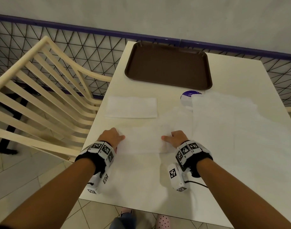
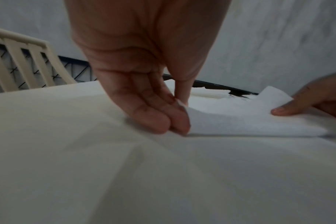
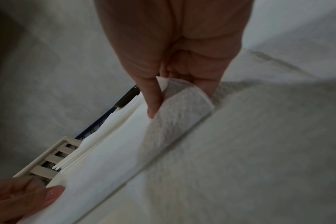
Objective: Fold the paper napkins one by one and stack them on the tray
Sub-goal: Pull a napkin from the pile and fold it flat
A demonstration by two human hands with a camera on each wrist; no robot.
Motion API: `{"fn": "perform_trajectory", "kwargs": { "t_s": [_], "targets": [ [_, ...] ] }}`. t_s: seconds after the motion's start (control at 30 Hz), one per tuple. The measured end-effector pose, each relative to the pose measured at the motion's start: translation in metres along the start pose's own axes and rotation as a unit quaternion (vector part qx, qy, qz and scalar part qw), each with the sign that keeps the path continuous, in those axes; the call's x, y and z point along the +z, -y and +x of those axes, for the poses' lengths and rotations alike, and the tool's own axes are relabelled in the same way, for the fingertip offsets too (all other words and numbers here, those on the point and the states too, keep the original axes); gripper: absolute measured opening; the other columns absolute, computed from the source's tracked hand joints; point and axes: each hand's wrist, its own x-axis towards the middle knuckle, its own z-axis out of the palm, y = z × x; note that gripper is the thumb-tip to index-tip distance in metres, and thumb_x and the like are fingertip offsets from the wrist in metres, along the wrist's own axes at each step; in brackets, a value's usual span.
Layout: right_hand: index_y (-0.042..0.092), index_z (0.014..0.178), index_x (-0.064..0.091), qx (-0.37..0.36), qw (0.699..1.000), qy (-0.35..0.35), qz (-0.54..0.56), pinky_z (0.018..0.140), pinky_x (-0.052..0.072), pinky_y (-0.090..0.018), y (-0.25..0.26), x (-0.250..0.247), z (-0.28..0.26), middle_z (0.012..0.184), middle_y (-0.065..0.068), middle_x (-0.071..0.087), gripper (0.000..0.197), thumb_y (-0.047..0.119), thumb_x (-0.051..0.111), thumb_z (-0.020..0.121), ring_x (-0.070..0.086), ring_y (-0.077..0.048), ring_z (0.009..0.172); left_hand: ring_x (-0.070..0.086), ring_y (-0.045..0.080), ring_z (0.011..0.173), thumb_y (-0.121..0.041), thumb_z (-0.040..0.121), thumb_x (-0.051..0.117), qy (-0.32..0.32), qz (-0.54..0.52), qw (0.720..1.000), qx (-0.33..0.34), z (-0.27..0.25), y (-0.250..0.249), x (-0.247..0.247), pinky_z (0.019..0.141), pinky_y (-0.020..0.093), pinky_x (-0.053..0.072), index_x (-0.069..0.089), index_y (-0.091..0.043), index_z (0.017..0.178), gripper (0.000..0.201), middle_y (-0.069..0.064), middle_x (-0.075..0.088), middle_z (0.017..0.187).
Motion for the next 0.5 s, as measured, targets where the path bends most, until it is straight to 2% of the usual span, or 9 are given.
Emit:
{"fn": "perform_trajectory", "kwargs": {
  "t_s": [0.1, 0.17, 0.23, 0.37, 0.43, 0.5],
  "targets": [
    [-0.004, 0.103, 0.064, 0.0, 1.0, -0.007, -0.004, 0.084, 0.043, -0.031, 0.002, 0.0, -0.001, 0.096, -0.013, 0.06, 0.036, 0.028, 0.06, 0.089, 0.056, -0.026, 0.094, 0.059, 0.033, 0.099, -0.024, 0.091, 0.056, -0.067, 0.032, 0.996, 0.048, -0.007, -0.006, 0.004, 0.083, 0.036, 0.047, 0.04, -0.007, 0.117, 0.034, 0.01, 0.052, 0.115],
    [-0.005, 0.106, 0.064, 0.0, 1.0, -0.011, -0.006, 0.087, 0.044, -0.031, 0.002, 0.001, 0.0, 0.101, -0.015, 0.062, 0.037, 0.028, 0.06, 0.088, 0.059, -0.03, 0.103, 0.055, 0.029, 0.1, -0.018, 0.093, 0.054, -0.109, 0.084, 0.985, 0.109, -0.01, -0.01, 0.008, 0.08, 0.033, 0.045, 0.04, -0.01, 0.122, 0.033, 0.009, 0.042, 0.122],
    [-0.003, 0.101, 0.064, -0.003, 1.0, -0.013, -0.007, 0.084, 0.044, -0.032, 0.003, 0.001, 0.0, 0.099, -0.015, 0.061, 0.033, 0.028, 0.061, 0.088, 0.059, -0.03, 0.101, 0.048, 0.024, 0.107, -0.018, 0.094, 0.051, -0.131, 0.133, 0.968, 0.167, -0.012, -0.014, 0.013, 0.084, 0.031, 0.047, 0.042, -0.013, 0.128, 0.035, 0.007, 0.039, 0.125],
    [-0.003, 0.099, 0.064, -0.004, 1.0, -0.019, 0.01, 0.079, 0.041, -0.029, 0.0, 0.003, 0.004, 0.093, -0.012, 0.058, 0.032, 0.027, 0.062, 0.087, 0.055, -0.026, 0.09, 0.038, 0.021, 0.122, -0.037, 0.096, 0.042, -0.102, 0.233, 0.93, 0.267, -0.015, -0.025, 0.031, 0.098, 0.029, 0.039, 0.04, -0.016, 0.137, 0.046, 0.003, 0.036, 0.136],
    [-0.003, 0.098, 0.064, -0.007, 1.0, -0.021, 0.01, 0.08, 0.042, -0.031, -0.001, 0.003, 0.004, 0.093, -0.013, 0.059, 0.032, 0.027, 0.063, 0.087, 0.057, -0.027, 0.093, 0.034, 0.022, 0.125, -0.048, 0.094, 0.04, -0.073, 0.268, 0.924, 0.263, -0.017, -0.027, 0.041, 0.1, 0.03, 0.037, 0.035, -0.019, 0.14, 0.055, 0.001, 0.032, 0.141],
    [-0.004, 0.101, 0.064, -0.003, 1.0, -0.019, 0.013, 0.084, 0.044, -0.032, -0.001, 0.003, 0.004, 0.102, -0.018, 0.064, 0.035, 0.027, 0.063, 0.087, 0.06, -0.03, 0.103, 0.031, 0.023, 0.128, -0.055, 0.091, 0.039, -0.065, 0.282, 0.927, 0.238, -0.018, -0.025, 0.049, 0.101, 0.032, 0.037, 0.031, -0.021, 0.141, 0.061, -0.001, 0.029, 0.144]
  ]
}}
